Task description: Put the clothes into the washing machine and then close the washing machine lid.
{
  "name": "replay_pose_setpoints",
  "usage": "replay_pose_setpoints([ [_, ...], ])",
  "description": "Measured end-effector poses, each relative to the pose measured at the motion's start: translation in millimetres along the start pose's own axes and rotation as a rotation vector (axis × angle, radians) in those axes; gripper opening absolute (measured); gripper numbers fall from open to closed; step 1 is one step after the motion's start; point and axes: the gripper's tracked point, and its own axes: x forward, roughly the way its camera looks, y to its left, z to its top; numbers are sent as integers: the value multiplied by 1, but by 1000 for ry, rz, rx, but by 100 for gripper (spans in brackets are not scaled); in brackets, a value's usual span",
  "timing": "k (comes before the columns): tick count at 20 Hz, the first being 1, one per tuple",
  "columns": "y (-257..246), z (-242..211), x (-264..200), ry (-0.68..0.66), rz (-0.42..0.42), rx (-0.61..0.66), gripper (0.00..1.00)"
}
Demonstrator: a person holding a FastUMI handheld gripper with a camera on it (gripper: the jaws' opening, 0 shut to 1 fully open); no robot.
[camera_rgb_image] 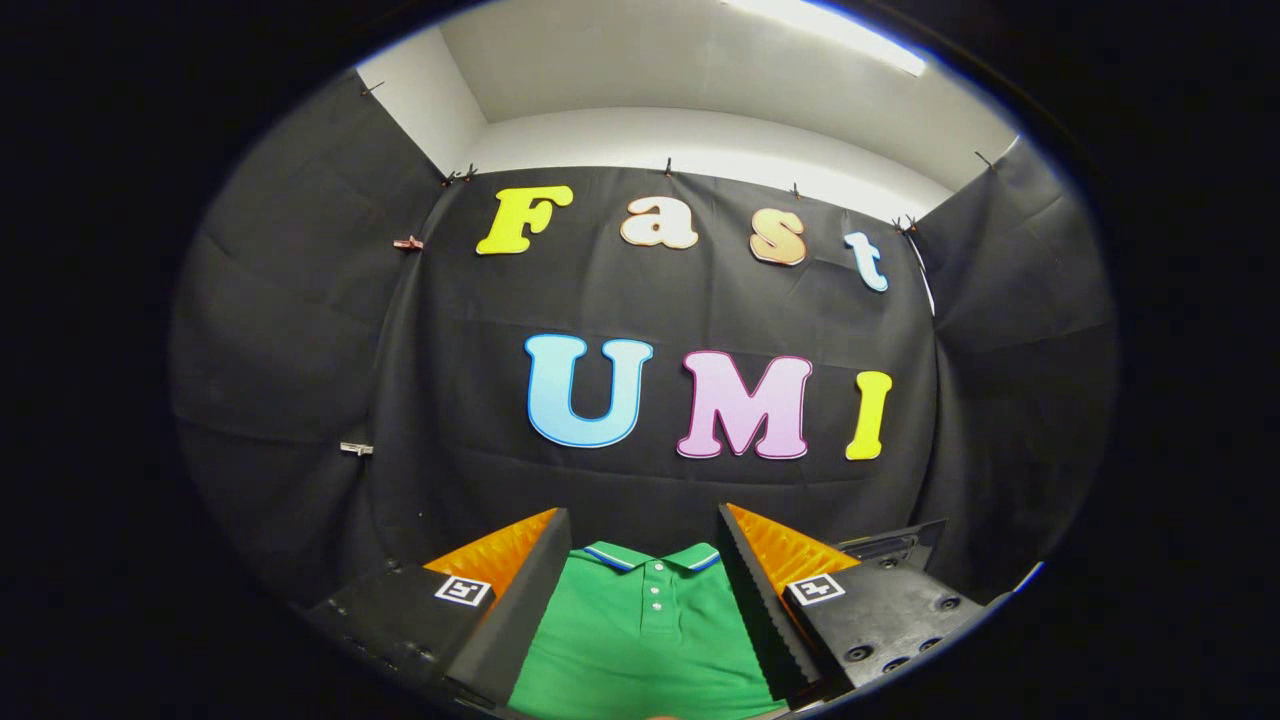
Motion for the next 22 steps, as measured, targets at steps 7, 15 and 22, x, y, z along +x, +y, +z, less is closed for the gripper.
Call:
replay_pose_setpoints([
  [7,-12,8,3,-50,-21,-22,92],
  [15,-19,-40,18,147,-36,110,92],
  [22,-16,-41,23,135,-64,71,92],
])
